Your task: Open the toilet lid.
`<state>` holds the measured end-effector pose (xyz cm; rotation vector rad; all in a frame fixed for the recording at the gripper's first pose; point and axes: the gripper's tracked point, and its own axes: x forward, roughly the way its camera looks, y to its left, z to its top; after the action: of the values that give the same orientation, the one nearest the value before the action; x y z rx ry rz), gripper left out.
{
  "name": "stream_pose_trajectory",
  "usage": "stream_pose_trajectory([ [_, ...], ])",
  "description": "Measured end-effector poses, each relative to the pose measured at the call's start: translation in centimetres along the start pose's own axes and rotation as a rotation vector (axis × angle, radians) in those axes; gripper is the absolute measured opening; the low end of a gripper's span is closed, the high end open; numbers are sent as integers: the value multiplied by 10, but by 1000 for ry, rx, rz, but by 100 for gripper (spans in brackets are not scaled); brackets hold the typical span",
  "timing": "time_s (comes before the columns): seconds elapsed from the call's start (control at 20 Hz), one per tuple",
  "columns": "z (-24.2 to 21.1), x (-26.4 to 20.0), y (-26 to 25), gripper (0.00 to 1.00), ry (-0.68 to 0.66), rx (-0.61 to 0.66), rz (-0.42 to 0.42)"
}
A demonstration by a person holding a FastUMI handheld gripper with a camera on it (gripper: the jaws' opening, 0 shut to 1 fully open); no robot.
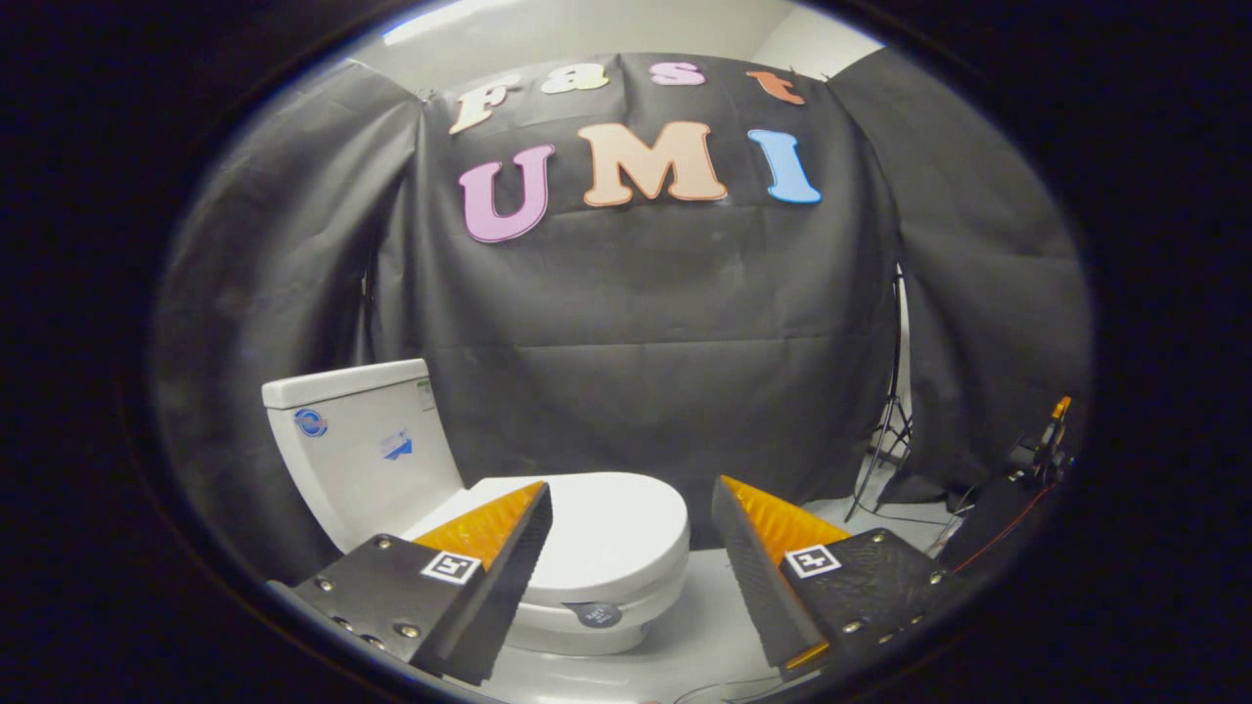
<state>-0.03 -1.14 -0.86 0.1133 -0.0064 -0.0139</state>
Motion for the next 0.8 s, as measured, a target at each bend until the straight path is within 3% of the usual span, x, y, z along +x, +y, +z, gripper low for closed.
stream_pose_trajectory([
  [0.4, -38, 22, -8, 97, 68, 71, -17],
  [0.8, -114, 59, -17, 97, 261, 220, -97],
])
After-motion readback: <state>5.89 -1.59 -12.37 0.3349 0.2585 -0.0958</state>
